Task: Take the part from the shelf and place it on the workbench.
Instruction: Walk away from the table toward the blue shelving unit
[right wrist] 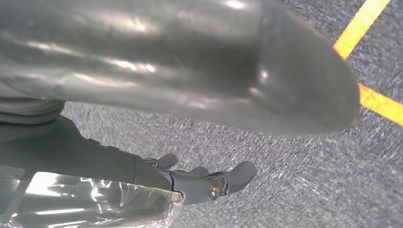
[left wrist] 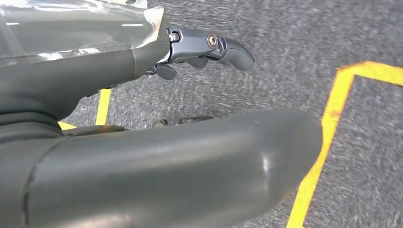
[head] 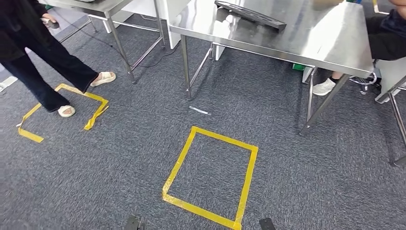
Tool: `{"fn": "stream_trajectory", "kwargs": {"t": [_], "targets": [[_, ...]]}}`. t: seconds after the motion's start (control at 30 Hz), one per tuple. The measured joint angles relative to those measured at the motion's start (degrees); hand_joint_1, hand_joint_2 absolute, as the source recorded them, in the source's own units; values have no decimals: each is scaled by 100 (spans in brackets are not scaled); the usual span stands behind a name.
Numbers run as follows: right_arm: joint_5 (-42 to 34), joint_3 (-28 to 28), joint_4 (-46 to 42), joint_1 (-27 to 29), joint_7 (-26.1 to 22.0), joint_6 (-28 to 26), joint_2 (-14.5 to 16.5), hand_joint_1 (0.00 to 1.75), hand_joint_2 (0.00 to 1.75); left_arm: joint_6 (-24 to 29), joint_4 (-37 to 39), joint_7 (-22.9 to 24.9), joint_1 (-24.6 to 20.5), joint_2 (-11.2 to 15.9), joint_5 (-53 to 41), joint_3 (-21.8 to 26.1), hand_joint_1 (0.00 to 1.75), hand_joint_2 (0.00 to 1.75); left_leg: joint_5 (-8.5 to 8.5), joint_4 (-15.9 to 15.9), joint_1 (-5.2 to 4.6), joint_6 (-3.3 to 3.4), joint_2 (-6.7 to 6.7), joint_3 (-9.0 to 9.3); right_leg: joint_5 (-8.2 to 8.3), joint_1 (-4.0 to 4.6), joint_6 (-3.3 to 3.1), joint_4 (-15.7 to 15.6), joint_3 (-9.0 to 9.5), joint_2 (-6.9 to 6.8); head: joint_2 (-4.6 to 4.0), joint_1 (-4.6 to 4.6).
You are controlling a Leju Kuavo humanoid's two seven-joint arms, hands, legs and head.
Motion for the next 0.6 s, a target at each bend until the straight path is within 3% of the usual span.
{"fn": "stream_trajectory", "kwargs": {"t": [0.07, 0.13, 0.2, 0.23, 0.3, 0.37, 0.4, 0.43, 0.5, 0.57, 0.6], "targets": [[5, 9, 0, -10, 1, 0, -17, 0, 0, -2, -19, -6, -22, -7, 1, 0, 0, 0, -15, -616, -13, 15, 132, 389, 13, 27, 50, 73, -56, -85, 0, 3], [13, 27, -1, -25, 4, 1, -25, 0, 0, -2, -29, -13, -29, -7, 10, 1, 0, 0, -74, -799, -63, 113, 96, 424, 39, 43, 119, 113, -97, -175, 0, 22], [27, 61, -2, -32, 20, 5, -28, 0, 0, 1, -29, -15, -10, 1, 31, 3, 0, 0, -43, -853, -76, 242, 14, 379, 22, 24, 187, 164, -153, -165, 0, 38], [39, 80, -1, -29, 31, 11, -26, 0, 0, 3, -29, -15, -4, 6, 39, 4, 0, 0, -2, -868, -79, 304, -27, 348, -76, 14, 194, 314, -235, -78, 0, 51], [56, 108, 0, -15, 61, 22, -27, 0, 0, 4, -30, -15, -7, 8, 43, 4, 0, 0, 67, -877, -95, 393, -112, 274, -427, 4, 147, 958, -525, 150, 0, 63], [62, 125, 1, 1, 93, 27, -27, 0, 0, 3, -30, -15, -3, 8, 46, 3, 0, 0, 127, -873, -121, 428, -227, 196, -728, 10, 117, 1694, -817, 261, 0, 68], [62, 131, 1, 7, 104, 27, -28, 0, 0, 3, -30, -15, 2, 8, 47, 2, 0, 0, 151, -870, -130, 427, -286, 169, -751, 11, 131, 1809, -842, 275, 0, 68], [62, 136, 1, 11, 108, 27, -30, 0, 0, 4, -29, -15, 7, 9, 48, 2, 0, 0, 174, -869, -136, 419, -349, 150, -692, 10, 159, 1709, -762, 288, 0, 68], [63, 141, 0, 12, 109, 27, -30, 0, 0, 5, -30, -15, 5, 8, 49, 2, 0, 0, 211, -866, -137, 388, -471, 133, -409, 2, 217, 949, -333, 415, 0, 70], [63, 143, -1, 11, 110, 27, -30, 0, 0, 5, -32, -15, -4, 1, 49, 2, 0, 0, 245, -847, -164, 340, -581, 102, -216, 4, 220, 266, 9, 591, 0, 65], [62, 143, 0, 13, 113, 27, -30, 0, 0, 5, -33, -15, -5, -2, 49, 2, 0, 0, 265, -845, -175, 311, -630, 80, -191, 10, 206, 133, 74, 638, 0, 62]]}}
